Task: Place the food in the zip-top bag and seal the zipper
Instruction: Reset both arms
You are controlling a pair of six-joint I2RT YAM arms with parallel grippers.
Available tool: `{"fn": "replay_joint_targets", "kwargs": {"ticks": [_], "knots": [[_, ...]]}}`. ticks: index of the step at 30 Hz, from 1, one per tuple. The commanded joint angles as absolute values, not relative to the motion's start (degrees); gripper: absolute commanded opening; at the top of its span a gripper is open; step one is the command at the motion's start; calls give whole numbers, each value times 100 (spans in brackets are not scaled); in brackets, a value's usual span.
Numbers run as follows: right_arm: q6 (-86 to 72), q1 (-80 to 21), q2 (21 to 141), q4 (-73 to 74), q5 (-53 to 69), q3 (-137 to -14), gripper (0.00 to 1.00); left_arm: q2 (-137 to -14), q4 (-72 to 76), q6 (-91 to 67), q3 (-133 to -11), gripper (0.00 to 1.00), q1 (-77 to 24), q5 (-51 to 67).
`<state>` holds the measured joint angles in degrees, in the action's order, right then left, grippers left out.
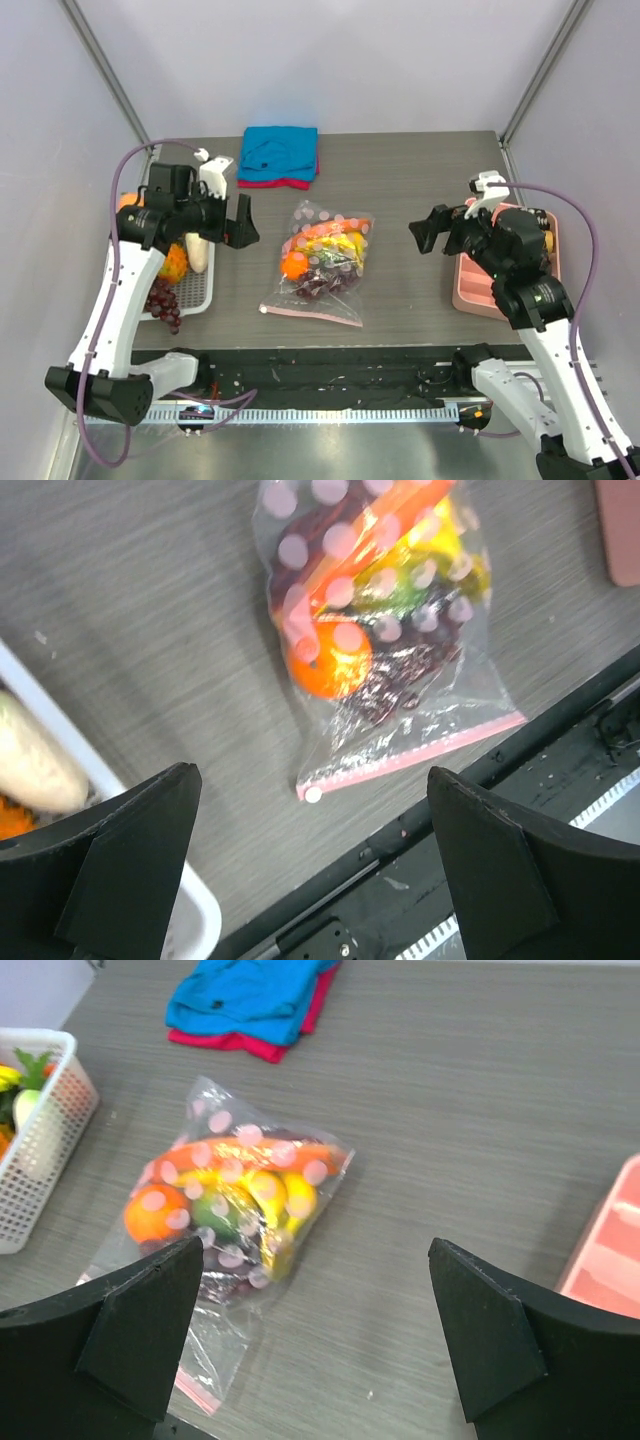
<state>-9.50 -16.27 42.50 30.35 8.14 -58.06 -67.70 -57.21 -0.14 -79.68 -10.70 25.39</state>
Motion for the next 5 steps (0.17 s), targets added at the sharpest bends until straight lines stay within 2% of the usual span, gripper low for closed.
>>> {"fn": "replay_joint_targets", "kwargs": {"ticks": [1, 5], "knots": [[-1055, -1424, 3929, 2962, 729, -5353, 100, -6600, -5722, -124, -7568, 100, -1063, 1804], [-993, -1415, 3850, 2953, 721, -5150, 100, -6785, -5687, 61, -7541, 100, -1116, 1443]]}}
